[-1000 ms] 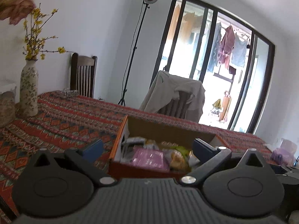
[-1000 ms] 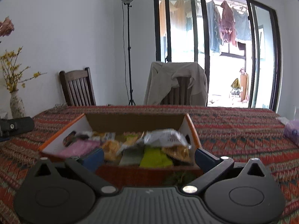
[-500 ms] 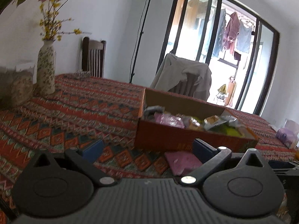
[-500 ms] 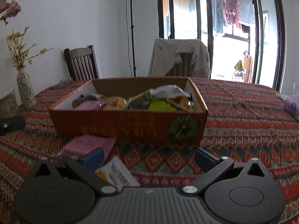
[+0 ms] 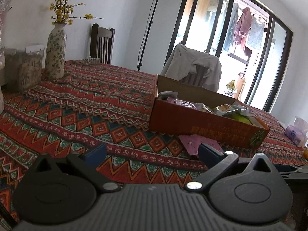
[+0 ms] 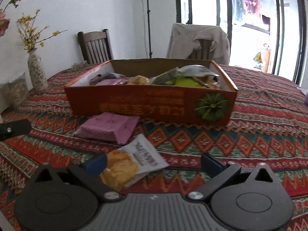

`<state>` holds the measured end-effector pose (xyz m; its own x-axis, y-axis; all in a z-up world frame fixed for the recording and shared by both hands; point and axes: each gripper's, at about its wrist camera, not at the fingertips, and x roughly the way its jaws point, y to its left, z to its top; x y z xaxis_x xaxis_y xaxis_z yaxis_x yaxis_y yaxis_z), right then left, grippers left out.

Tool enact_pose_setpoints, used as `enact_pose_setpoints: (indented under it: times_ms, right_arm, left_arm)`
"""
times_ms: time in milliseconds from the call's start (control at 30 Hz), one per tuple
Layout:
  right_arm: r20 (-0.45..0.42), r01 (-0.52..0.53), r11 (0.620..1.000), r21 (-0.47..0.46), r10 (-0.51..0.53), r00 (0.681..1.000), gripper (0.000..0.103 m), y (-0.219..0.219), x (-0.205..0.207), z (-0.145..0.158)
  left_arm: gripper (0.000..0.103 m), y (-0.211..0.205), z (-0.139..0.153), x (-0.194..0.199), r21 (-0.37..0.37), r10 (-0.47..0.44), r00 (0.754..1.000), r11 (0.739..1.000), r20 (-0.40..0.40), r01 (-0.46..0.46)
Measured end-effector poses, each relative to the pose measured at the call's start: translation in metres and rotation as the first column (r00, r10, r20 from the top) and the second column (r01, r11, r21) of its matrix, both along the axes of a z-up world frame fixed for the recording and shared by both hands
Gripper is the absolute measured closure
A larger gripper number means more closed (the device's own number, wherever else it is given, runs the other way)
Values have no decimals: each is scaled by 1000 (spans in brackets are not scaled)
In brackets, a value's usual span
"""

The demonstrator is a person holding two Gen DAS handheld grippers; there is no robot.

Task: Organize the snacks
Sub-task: 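Grasp a cracker bag with a white label with the right gripper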

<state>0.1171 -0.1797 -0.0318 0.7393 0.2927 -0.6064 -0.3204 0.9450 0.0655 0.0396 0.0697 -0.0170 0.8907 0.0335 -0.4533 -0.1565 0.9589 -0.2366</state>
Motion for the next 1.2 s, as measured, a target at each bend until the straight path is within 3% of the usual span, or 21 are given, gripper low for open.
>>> enact_pose_setpoints:
  times_ms: [300,800,1033,1200]
  right_arm:
    - [-79,-53,995,-84,46,996,0,34,12,-17]
    - [-62,-69,996,-64,65,996,0,32,20,-20]
    - [-13,-81,996,-42,80,997,32,28,10,-17]
    - [1,-83,996,-25,83,997,40,25,8,-16]
  left_arm:
    - [0,-1,0,-4,0,-11,1000,1000,7,11]
    - [0,-7,-2,-5,-4,-19,1000,1000,-2,19]
    - [0,-7,-2,-7,5,-18,1000,1000,-6,18]
    - [0,-10,0,-9,22,-19,1000,1000,0,19]
